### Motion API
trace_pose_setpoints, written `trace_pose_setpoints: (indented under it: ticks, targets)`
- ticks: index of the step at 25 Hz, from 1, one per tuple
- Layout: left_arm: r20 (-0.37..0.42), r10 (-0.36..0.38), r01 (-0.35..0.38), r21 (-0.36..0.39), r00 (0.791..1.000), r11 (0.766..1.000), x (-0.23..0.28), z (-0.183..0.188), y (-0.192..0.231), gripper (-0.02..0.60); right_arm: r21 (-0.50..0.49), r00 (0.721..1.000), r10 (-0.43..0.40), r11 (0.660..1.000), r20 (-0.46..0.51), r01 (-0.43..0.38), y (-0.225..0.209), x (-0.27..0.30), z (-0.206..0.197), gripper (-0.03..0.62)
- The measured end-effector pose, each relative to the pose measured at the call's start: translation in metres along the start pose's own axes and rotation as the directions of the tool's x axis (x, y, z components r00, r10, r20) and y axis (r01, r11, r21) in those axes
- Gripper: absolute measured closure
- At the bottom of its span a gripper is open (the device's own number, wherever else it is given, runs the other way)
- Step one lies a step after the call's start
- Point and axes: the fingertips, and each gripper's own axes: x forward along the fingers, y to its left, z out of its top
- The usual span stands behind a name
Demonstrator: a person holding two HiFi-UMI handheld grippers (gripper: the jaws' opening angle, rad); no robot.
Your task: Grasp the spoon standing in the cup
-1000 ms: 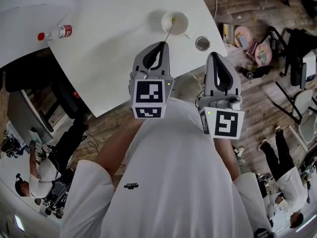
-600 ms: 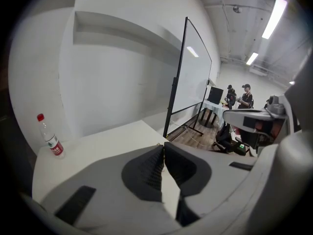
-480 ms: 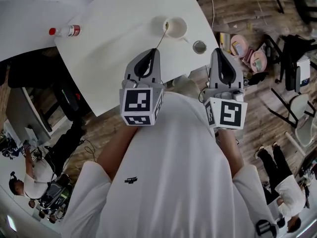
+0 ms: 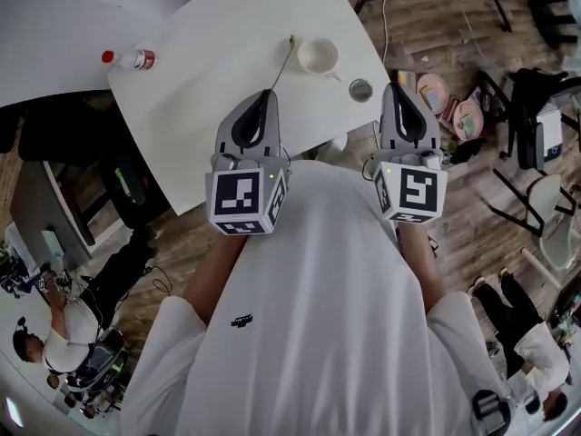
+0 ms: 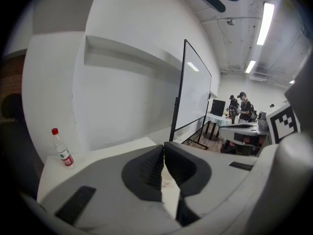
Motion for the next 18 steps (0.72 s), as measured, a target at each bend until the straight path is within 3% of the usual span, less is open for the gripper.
trace_pose_setpoints:
  ticks: [10,14,18]
  targets:
    - [0.039,0.029,-0.030,0.012,0.999,0.999,-0.005,0.004,0.008,0.565,-0.048,1.000,0.017,0.999,0.012,-0.017,0.006,-0.008,0.002,0.594]
    - [0.049,0.029,-0.030,0.021,0.998,0.999,-0.003,0.007,0.004,0.565,-0.009,0.999,0.021,1.000,0.029,-0.021,0.001,-0.011,-0.001,0.594]
    - [0.068,0.031,-0.032,0.014,0.997,0.999,-0.003,0.011,0.002,0.565,0.066,0.996,0.079,0.994,0.032,-0.081,0.004,-0.010,0.002,0.594]
